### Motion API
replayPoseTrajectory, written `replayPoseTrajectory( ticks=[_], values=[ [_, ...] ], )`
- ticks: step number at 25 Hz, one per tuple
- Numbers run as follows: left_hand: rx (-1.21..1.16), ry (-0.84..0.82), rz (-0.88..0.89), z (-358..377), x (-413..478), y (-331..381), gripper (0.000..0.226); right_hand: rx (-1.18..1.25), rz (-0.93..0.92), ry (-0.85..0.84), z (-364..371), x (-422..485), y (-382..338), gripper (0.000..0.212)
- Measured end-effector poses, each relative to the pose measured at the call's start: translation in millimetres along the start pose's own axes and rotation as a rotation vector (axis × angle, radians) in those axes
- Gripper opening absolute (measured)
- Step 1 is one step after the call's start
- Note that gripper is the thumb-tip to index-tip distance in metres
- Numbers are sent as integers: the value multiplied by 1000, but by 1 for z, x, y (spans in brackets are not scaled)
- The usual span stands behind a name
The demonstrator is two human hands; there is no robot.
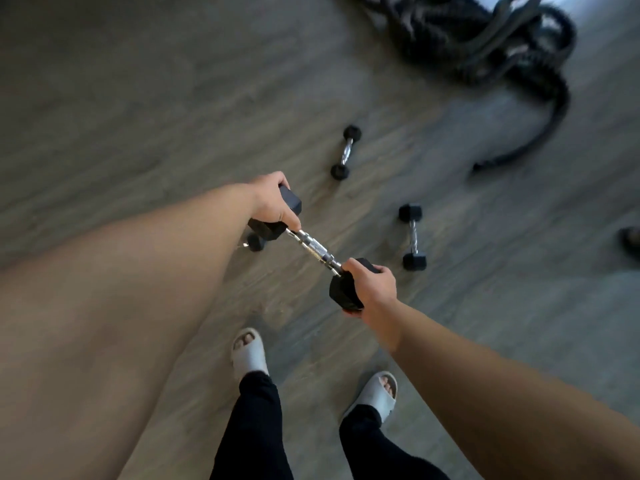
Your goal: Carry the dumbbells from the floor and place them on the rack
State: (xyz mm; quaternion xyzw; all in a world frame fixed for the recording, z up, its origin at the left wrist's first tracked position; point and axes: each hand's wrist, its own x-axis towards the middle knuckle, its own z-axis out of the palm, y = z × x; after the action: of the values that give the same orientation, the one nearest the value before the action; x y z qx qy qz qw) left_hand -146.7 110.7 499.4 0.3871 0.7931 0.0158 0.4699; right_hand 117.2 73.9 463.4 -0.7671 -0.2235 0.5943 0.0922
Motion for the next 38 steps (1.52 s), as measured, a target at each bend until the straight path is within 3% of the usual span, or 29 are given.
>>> replayPoseTrajectory(
  ticks=[9,17,27,33,38],
  values=[
    [-90,370,151,-202,-200,-2,61,74,-286,-37,50,-231,-107,61],
    [-117,576,187,-352,-269,-24,64,135,-420,-210,136,-329,-200,55],
    [-98,815,111,-511,-241,-33,68,124,-506,-443,280,-324,-354,51],
    [-91,780,34,-594,-194,-88,67,97,-462,-496,384,-325,-398,50],
    [-36,755,84,-702,-131,-162,64,132,-486,-461,515,-334,-437,47]
  ],
)
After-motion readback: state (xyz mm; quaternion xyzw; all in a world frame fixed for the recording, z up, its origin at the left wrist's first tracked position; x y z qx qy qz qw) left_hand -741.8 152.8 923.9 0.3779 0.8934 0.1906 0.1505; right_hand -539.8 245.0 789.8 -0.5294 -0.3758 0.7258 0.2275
